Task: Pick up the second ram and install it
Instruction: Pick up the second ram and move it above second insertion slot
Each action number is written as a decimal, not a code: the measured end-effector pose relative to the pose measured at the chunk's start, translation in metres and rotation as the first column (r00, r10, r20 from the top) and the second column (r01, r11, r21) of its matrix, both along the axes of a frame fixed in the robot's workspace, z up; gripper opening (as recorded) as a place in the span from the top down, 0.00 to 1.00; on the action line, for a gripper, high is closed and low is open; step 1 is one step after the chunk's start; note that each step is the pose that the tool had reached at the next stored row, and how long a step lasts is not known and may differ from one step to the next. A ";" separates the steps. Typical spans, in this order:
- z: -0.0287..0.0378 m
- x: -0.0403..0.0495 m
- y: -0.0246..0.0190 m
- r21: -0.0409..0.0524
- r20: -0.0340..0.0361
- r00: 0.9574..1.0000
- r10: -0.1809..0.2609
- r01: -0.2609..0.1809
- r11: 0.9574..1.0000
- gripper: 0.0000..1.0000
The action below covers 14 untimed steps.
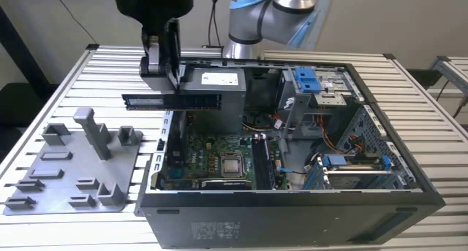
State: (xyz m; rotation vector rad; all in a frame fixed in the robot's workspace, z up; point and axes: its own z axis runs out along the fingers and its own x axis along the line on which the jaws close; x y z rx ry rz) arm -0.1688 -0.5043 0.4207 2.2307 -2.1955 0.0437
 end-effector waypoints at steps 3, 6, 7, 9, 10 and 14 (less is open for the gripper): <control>0.0000 0.0095 -0.0001 0.000 0.000 1.000 0.000 0.000 1.000 0.86; 0.0000 0.0186 -0.0002 0.000 0.000 1.000 0.000 0.000 1.000 0.86; 0.0000 0.0216 -0.0002 0.000 0.000 1.000 0.000 0.000 1.000 0.86; -0.0001 0.0279 -0.0002 0.000 0.000 1.000 0.000 0.000 1.000 0.86; 0.0000 0.0310 -0.0002 0.000 0.000 1.000 0.000 0.000 1.000 0.86; 0.0000 0.0438 -0.0004 0.000 0.000 1.000 0.000 0.000 1.000 0.86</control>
